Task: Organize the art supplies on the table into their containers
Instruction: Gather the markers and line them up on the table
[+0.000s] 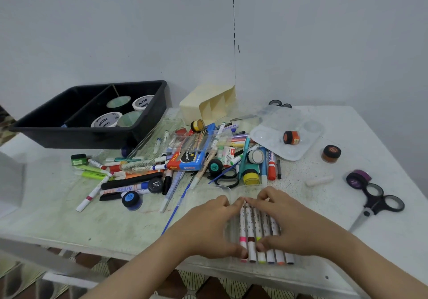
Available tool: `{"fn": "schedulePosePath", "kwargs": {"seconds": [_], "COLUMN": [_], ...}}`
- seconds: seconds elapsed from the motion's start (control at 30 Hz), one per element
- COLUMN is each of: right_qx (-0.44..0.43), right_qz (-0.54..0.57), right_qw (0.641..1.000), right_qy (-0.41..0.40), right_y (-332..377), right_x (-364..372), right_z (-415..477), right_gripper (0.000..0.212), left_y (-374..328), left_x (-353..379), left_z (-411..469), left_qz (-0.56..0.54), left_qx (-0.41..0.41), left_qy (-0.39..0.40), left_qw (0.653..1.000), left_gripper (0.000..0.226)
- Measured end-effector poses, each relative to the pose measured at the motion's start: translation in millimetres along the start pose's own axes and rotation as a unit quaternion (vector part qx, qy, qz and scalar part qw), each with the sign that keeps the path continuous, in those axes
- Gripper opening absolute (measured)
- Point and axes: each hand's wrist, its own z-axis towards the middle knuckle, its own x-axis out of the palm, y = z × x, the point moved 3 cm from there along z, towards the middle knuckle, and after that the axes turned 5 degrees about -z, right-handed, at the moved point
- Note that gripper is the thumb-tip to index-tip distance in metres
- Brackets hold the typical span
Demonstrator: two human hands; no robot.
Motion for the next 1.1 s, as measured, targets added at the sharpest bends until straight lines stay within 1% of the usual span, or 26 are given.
{"fn": "schedulePosePath", "kwargs": {"seconds": [0.07, 0.17, 0.23, 0.3, 0.37, 0.4, 0.47, 0.5, 0.57, 0.63, 0.7, 0.77, 0.87, 1.03, 1.1], "right_qx": [0.003, 0.01, 0.012, 0.014, 0.025, 0.037, 0.063, 0.073, 0.091, 0.118, 0.13, 0.123, 0.113, 0.123, 0.115], "right_qz": [-0.014, 0.002, 0.021, 0.037, 0.057, 0.072, 0.087, 0.076, 0.029, -0.017, -0.049, -0.069, -0.06, -0.047, -0.058], "right_qw": [1.0, 1.0, 0.999, 0.998, 0.998, 0.997, 0.99, 0.987, 0.984, 0.983, 0.984, 0.985, 0.989, 0.988, 0.988], "right_qy": [0.006, 0.028, 0.045, 0.056, 0.028, -0.007, -0.093, -0.125, -0.15, -0.138, -0.114, -0.095, -0.076, -0.078, -0.084], "right_y": [2.9, 3.5, 2.1, 0.5, -2.7, -5.7, -13.6, -17.0, -22.2, -27.0, -29.3, -28.7, -27.8, -26.4, -23.6], "right_x": [-0.8, -3.0, -9.2, -20.2, -33.4, -39.9, -50.4, -53.8, -58.7, -60.5, -60.6, -60.3, -60.8, -57.9, -56.3], "right_z": [-0.4, 2.5, 7.6, 16.7, 29.4, 36.8, 52.2, 60.0, 76.7, 93.1, 106.2, 114.1, 119.4, 122.6, 123.7], "right_gripper": [0.084, 0.081, 0.071, 0.053, 0.033, 0.025, 0.017, 0.015, 0.017, 0.025, 0.031, 0.035, 0.034, 0.025, 0.022], "left_y": [-0.3, 1.9, 6.0, 11.1, 14.6, 17.0, 24.7, 30.5, 46.3, 62.6, 76.4, 89.4, 102.2, 100.4, 96.9], "left_x": [0.5, 1.7, 0.3, -5.5, -16.8, -24.1, -41.7, -51.0, -71.0, -91.0, -108.9, -126.7, -147.0, -158.7, -158.9], "left_z": [-1.1, -0.4, 2.1, 4.7, 5.8, 5.8, 6.6, 8.0, 15.2, 27.7, 44.2, 62.7, 93.4, 136.9, 152.6], "left_qz": [-0.002, -0.02, -0.043, -0.081, -0.143, -0.165, -0.179, -0.181, -0.179, -0.168, -0.154, -0.149, -0.131, -0.111, -0.098], "left_qx": [0.003, 0.009, 0.014, 0.016, 0.016, 0.018, 0.019, 0.016, 0.009, 0.009, 0.008, -0.008, -0.021, -0.009, -0.007], "left_qy": [-0.003, -0.008, -0.005, 0.003, -0.013, -0.037, -0.107, -0.146, -0.22, -0.269, -0.292, -0.311, -0.308, -0.259, -0.238], "left_qw": [1.0, 1.0, 0.999, 0.997, 0.989, 0.985, 0.978, 0.972, 0.959, 0.948, 0.944, 0.939, 0.942, 0.959, 0.966], "left_gripper": [0.101, 0.101, 0.101, 0.092, 0.075, 0.065, 0.043, 0.034, 0.024, 0.021, 0.02, 0.02, 0.022, 0.021, 0.024]}}
